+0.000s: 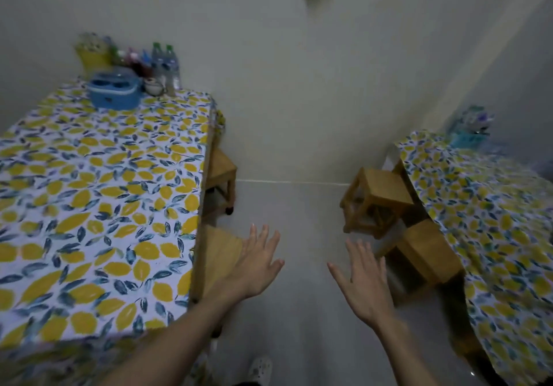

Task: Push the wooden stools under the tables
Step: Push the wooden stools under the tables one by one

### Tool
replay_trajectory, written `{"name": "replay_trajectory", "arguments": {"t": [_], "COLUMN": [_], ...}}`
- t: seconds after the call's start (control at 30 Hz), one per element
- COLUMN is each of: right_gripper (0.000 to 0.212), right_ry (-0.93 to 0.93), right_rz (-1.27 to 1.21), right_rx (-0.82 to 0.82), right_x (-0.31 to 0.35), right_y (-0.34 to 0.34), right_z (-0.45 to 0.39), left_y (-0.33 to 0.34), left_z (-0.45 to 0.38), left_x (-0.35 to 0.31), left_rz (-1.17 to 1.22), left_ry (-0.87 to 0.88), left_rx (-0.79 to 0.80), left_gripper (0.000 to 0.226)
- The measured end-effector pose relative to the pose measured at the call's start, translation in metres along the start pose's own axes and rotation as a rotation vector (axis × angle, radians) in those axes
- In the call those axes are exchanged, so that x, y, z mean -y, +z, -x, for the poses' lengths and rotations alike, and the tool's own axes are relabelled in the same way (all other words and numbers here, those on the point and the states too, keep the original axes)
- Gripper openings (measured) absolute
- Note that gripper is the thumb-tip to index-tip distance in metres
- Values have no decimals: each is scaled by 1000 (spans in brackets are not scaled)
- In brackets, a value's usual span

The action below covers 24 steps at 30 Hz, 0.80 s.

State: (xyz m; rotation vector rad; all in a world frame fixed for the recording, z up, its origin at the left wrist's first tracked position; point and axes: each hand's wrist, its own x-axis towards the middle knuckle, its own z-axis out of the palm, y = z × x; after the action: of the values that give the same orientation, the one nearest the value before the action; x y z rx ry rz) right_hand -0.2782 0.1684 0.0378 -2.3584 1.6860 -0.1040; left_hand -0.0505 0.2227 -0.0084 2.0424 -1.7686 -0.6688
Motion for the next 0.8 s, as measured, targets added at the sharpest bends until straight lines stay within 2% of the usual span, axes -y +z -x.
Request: {"name": "replay_trajectory", "arguments": {"t": [0.2, 0.37, 0.5, 0.63, 0.8], "right_gripper": [71, 72, 80, 78, 70], "right_ry": [-96, -193, -275, -376, -584], "right_rz": [18, 87, 93, 81, 102], "right_rx": [34, 65, 166, 188, 246], "right_x": [-51, -82, -94, -92, -73], "right_y": [-18, -39, -35, -31, -30], "right_z": [-103, -195, -258, -345, -462], "left_y": [25, 18, 16, 17, 9], "left_z": [-83, -170, -223, -277, -347], "left_x": [-31, -58, -70, -60, -46], "left_rz": [-11, 27, 1, 14, 65], "left_ry": [-95, -126, -153, -273, -461], "left_rx": [26, 14, 3, -33, -149], "left_gripper": [68, 68, 68, 69, 68]}}
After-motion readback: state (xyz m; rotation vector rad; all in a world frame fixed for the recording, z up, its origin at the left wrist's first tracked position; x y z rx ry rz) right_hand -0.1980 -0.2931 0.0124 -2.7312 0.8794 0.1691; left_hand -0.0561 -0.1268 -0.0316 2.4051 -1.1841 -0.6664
